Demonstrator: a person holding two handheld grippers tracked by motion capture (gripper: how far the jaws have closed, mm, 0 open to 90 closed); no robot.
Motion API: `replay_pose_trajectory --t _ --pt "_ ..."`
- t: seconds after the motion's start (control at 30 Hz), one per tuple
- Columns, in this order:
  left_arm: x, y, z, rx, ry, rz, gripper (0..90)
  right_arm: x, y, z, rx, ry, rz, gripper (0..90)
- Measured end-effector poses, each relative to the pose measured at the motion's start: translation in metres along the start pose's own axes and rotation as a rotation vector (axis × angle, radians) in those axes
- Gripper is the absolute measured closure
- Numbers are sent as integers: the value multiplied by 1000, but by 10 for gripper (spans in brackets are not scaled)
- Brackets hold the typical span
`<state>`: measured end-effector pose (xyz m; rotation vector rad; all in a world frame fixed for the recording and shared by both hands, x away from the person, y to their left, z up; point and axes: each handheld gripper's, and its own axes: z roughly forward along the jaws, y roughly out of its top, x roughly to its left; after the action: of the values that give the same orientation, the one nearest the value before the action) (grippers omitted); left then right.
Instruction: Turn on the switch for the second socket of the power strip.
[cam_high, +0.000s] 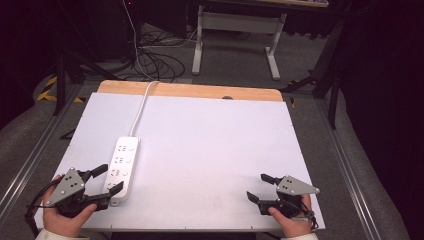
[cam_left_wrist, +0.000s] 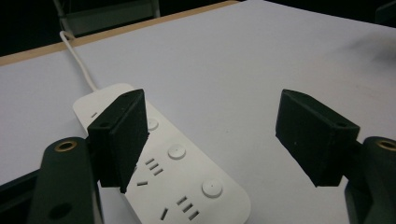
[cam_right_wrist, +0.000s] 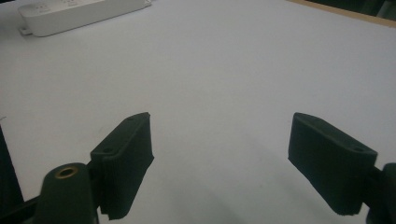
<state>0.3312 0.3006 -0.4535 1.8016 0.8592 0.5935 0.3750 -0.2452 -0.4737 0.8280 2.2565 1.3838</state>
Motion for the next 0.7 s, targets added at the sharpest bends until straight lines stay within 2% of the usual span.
replay_pose_trajectory --t 0.07,0.2,0.33,0.4,0.7 --pt "0 1 -1 -2 -5 -11 261 0 0 0 -3 1 -6 228" --pt "-1 1 -1 -8 -4 -8 260 0 -1 0 0 0 -6 232" --pt "-1 2 -2 2 -3 16 259 1 0 1 2 3 -17 239" --pt "-2 2 -2 -8 -3 6 259 2 0 1 1 5 -19 239" --pt "-1 4 -4 -1 3 13 271 2 0 1 1 6 -18 239"
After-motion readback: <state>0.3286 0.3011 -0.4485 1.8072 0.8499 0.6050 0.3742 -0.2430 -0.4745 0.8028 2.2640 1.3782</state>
